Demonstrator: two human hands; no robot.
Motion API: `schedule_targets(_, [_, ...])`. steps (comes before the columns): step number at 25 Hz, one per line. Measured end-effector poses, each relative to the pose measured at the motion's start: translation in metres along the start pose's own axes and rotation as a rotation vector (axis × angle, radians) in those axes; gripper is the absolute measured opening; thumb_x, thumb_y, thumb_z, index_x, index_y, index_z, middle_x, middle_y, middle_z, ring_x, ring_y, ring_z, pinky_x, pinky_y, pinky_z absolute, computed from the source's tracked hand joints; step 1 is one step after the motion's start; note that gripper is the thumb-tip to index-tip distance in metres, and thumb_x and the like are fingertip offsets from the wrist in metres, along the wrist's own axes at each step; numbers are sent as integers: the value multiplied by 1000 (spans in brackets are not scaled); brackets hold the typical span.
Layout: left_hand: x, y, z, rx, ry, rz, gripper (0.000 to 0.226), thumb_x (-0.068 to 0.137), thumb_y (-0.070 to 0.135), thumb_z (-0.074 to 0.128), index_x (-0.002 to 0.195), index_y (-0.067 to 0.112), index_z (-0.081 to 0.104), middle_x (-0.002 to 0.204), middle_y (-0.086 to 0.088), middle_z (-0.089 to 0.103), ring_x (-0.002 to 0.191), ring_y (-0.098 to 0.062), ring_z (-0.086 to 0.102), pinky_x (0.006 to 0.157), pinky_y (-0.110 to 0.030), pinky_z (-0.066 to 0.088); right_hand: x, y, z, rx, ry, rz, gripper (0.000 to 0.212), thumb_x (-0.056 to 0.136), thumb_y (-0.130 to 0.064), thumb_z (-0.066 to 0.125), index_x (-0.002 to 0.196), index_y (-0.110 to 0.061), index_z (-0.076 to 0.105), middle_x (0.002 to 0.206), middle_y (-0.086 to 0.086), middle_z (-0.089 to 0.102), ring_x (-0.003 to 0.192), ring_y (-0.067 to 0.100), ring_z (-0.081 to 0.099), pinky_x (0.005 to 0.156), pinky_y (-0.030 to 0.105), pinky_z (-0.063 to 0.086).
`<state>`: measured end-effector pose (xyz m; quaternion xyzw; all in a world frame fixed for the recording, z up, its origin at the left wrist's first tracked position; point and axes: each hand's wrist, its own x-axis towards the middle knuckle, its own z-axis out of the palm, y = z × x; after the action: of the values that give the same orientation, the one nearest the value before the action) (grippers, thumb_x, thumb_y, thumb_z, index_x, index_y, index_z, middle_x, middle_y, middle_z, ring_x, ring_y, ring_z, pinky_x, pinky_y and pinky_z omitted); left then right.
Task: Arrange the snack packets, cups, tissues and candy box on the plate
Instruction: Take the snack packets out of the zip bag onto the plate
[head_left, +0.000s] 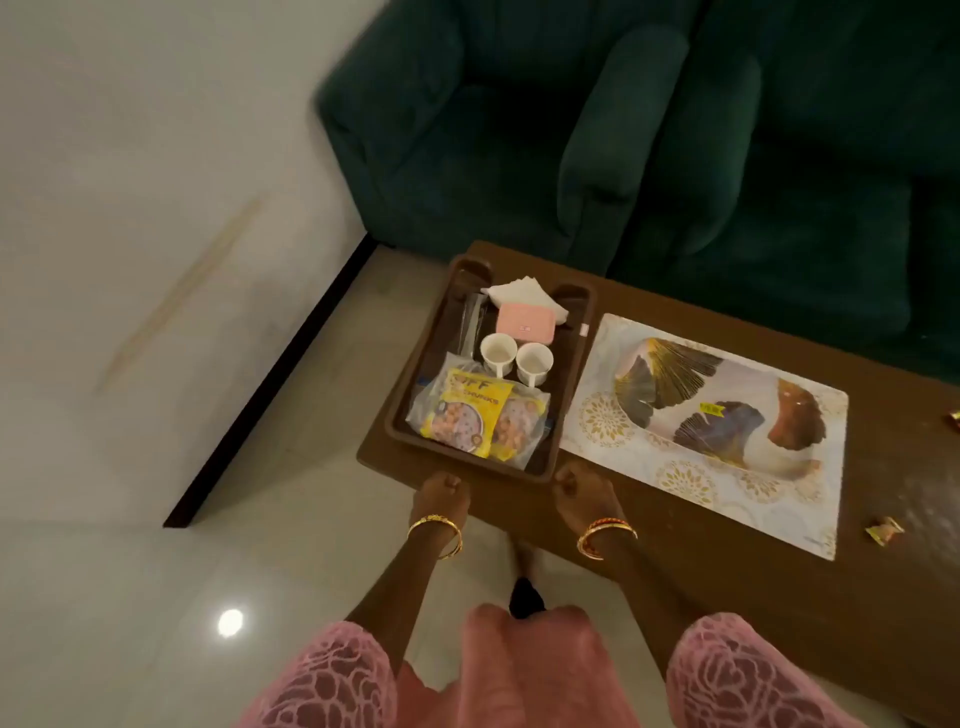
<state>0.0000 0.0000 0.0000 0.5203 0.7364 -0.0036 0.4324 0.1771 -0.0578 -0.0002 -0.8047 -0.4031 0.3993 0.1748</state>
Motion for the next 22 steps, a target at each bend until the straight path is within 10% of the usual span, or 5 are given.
schedule_targets(9, [107, 47, -17, -127, 193, -47, 43, 87, 16, 56, 127, 3, 51, 133, -19, 52, 124, -34, 48, 100, -38, 41, 121, -23, 10, 169, 45, 137, 16, 79, -6, 62, 95, -2, 61, 92, 14, 66, 78, 19, 55, 70, 24, 40])
schedule_targets(16, [152, 31, 0, -69, 67, -124, 83, 82, 29, 65, 146, 7, 17, 150, -19, 29, 139, -37, 28, 110, -52, 35, 138, -39, 47, 274, -7, 363, 70, 72, -24, 75, 128, -3, 38, 128, 21, 52, 115, 40, 52, 93, 42, 45])
schedule_targets(22, [170, 36, -7, 315, 61, -134, 68, 85, 49, 57, 134, 3, 42, 134, -19, 49, 130, -39, 37, 109, -49, 29, 139, -40, 58, 322, 50, 410, 78, 73, -25, 75, 133, -5, 31, 129, 23, 50, 115, 41, 52, 94, 45, 47])
